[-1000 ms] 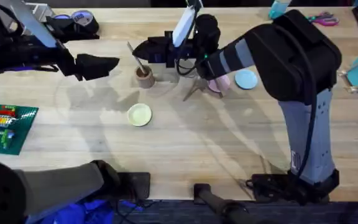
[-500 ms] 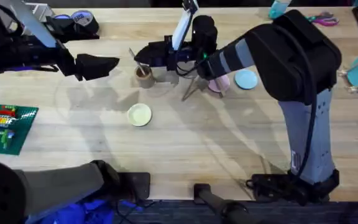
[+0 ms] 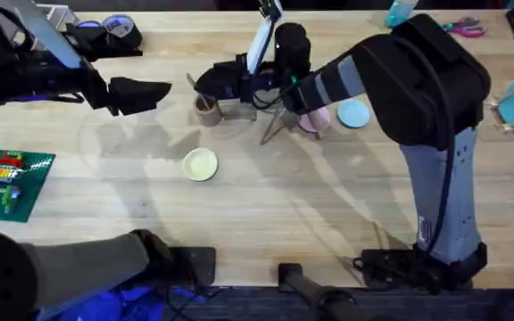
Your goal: Pick up a utensil and set it on the pink plate, then put the other utensil in the container.
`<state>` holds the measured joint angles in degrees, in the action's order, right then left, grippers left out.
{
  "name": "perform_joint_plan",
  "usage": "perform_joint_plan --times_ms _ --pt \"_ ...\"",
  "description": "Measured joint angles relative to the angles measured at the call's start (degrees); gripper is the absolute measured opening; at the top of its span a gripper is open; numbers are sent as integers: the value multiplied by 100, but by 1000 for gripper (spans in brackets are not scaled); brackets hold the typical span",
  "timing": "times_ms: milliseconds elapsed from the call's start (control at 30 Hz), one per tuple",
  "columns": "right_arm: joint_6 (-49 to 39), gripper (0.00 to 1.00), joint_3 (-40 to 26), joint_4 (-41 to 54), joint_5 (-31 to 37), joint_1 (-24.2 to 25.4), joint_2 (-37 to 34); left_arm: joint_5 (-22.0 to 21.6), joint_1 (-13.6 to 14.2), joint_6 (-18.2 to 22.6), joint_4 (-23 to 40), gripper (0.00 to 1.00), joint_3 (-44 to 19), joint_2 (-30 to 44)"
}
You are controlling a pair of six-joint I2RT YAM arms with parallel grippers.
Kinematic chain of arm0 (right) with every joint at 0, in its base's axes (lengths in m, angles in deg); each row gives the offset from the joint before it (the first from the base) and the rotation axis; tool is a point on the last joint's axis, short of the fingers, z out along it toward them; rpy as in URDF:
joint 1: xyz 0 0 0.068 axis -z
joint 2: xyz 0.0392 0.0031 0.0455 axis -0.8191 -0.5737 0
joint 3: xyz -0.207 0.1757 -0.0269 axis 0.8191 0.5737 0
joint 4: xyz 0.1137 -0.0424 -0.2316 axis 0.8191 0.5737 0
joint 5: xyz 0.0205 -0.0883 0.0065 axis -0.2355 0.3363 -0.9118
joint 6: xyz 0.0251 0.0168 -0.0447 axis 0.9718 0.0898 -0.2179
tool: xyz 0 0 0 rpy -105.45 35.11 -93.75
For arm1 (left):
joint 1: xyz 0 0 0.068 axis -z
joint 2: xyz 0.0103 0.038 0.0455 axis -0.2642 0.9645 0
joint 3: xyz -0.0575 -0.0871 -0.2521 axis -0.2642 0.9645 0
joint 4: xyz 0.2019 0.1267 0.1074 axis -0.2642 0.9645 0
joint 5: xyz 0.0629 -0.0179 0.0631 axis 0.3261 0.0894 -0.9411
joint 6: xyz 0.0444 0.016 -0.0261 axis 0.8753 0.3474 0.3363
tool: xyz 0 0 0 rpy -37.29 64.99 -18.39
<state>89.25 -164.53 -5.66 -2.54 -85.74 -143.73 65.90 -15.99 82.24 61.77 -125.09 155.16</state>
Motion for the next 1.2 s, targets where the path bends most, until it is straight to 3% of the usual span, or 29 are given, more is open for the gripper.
perform_joint_plan --times_ms 200,267,367,400,433,967,1200 --pt "-3 201 0 -2 0 0 0 0 0 0 0 993 0 0" --pt "1 409 0 7 1 0 0 0 0 0 0 993 0 0" --pt "-1 846 0 -99 4 0 0 0 0 0 0 993 0 0" --pt "-5 955 0 -194 10 0 0 0 0 0 0 993 0 -1" --pt "5 985 0 -293 28 0 0 0 0 0 0 993 0 -2" --pt "350 996 0 -161 813 205 15 0 0 0 0 993 0 0" --pt "-71 995 2 1456 1308 518 624 2 0 0 0 993 0 -2"
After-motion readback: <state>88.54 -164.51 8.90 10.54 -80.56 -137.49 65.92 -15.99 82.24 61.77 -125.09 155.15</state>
